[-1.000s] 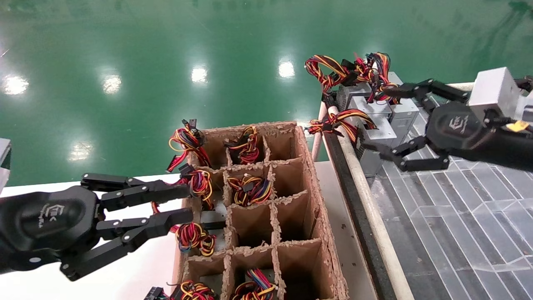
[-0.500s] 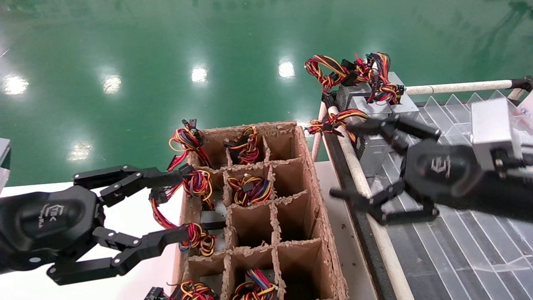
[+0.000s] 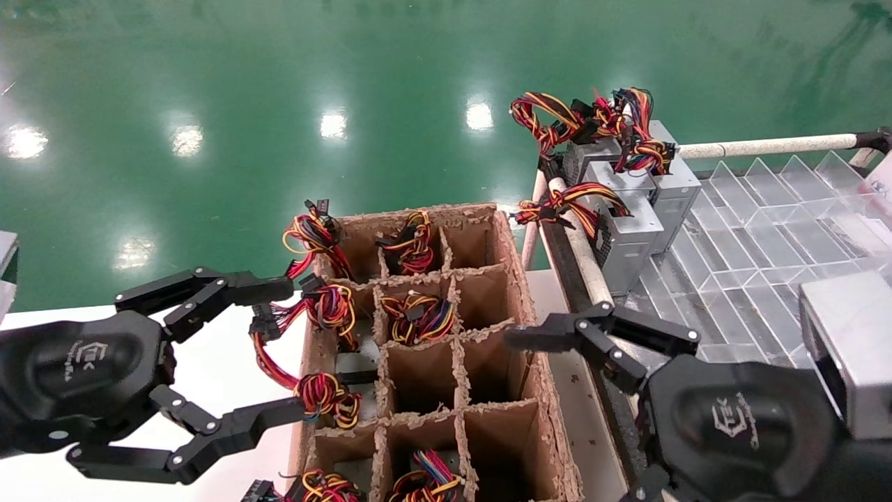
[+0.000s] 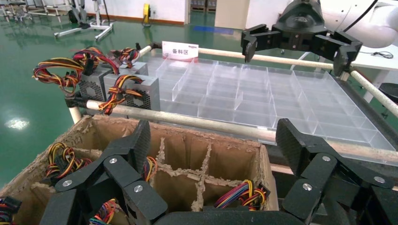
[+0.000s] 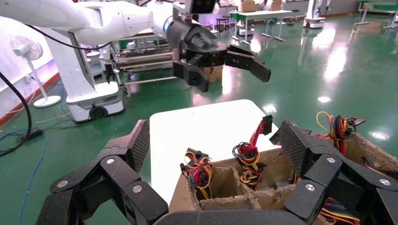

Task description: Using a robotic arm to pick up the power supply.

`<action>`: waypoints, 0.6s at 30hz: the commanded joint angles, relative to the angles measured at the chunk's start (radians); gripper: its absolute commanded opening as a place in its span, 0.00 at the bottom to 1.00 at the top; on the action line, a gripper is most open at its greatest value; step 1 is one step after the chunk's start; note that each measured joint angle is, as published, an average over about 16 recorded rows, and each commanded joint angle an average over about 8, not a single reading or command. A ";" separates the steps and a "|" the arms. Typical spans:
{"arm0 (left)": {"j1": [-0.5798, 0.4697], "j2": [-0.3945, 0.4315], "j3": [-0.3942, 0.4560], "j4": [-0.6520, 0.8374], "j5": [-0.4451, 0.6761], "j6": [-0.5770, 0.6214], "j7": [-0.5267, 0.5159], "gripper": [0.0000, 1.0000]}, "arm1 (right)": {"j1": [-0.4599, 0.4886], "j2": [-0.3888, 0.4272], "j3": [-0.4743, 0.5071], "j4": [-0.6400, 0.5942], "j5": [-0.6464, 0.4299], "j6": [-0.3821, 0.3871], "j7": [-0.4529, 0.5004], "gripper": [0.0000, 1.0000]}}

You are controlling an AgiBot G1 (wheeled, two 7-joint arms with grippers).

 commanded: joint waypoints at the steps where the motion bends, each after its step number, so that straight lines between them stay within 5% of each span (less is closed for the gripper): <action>1: 0.000 0.000 0.000 0.000 0.000 0.000 0.000 1.00 | -0.022 0.004 0.002 0.031 0.021 -0.002 0.020 1.00; 18: 0.000 0.000 0.000 0.000 0.000 0.000 0.000 1.00 | -0.006 0.001 0.001 0.007 0.005 -0.001 0.007 1.00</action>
